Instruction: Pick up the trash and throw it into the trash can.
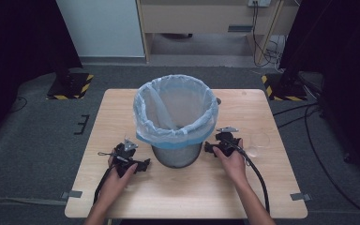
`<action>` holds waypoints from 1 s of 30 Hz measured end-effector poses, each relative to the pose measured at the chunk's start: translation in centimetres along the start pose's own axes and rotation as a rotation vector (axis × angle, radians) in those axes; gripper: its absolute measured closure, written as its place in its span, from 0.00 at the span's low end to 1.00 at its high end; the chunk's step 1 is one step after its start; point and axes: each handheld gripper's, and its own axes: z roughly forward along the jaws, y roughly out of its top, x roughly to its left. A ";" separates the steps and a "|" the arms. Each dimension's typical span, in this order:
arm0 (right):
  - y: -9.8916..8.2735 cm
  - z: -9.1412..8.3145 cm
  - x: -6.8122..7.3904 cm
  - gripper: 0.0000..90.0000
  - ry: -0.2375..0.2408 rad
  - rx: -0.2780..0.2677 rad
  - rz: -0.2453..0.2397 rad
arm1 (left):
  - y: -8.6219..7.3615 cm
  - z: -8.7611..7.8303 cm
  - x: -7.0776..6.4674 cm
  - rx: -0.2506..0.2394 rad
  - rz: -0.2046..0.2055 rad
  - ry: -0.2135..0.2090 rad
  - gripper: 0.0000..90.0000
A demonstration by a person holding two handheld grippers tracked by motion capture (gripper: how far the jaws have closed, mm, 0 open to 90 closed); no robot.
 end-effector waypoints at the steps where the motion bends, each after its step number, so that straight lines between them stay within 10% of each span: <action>1: 0.0 0.0 0.0 0.00 0.000 0.000 0.001 | 0.0 0.0 0.0 0.000 0.000 0.000 0.00; 17: 0.0 -0.7 0.2 0.08 0.062 -0.010 -0.062 | 0.0 0.0 0.0 0.001 -0.001 0.002 0.00; 30: 1.3 -6.1 0.7 0.04 0.075 -0.108 -0.144 | 0.1 0.0 0.0 0.001 -0.001 0.001 0.00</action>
